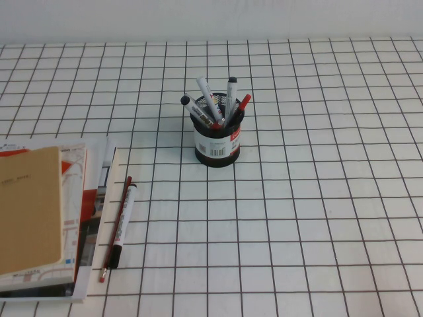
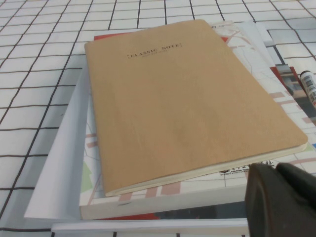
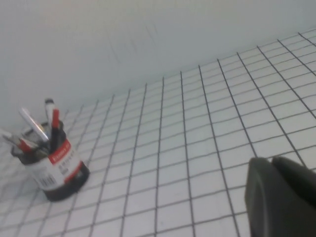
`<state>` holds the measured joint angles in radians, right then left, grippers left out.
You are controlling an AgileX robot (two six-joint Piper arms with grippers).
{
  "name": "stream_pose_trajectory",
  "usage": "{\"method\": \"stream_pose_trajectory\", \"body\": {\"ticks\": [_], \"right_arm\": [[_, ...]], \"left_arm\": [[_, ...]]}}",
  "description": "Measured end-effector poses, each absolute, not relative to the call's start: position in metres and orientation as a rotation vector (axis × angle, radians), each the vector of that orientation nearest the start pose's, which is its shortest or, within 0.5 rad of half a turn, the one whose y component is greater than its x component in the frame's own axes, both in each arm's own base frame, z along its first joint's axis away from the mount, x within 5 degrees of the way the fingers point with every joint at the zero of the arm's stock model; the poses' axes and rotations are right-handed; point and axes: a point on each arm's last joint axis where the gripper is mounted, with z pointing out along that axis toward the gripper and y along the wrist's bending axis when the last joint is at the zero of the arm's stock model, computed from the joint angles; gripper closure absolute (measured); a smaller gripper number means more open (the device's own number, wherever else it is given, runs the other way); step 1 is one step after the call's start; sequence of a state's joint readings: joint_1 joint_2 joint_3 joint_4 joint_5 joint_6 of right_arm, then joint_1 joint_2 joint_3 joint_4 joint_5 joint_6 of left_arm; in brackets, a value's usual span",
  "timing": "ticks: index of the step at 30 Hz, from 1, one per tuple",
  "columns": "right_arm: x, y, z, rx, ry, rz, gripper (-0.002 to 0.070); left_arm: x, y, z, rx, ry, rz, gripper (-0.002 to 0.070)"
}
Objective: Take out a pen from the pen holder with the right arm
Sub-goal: 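Take a marker out of the pen holder and lay it on the table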
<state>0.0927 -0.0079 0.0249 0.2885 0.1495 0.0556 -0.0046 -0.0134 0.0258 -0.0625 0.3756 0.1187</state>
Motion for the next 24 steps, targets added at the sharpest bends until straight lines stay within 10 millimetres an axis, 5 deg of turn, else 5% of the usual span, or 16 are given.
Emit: {"method": "stream_pose_trajectory", "body": {"ticks": [6,13,19,24], "right_arm": [[0.056,0.008,0.201,0.39,1.526,0.587,0.0692],[0.056,0.005,0.206,0.452,1.456,0.623,0.0692],[0.055,0.013,0.205,0.421,1.573,0.676,0.0692],[0.063,0.021,0.236,0.345,1.756,0.667,0.0692]], "left_arm": [[0.052,-0.002,0.172,0.077,1.869,0.017,0.0679],[0.052,-0.002,0.172,0.077,1.869,0.017,0.0679],[0.052,-0.002,0.172,0.077,1.869,0.017,0.0679],[0.052,-0.002,0.172,0.077,1.869,0.017,0.0679]]}}
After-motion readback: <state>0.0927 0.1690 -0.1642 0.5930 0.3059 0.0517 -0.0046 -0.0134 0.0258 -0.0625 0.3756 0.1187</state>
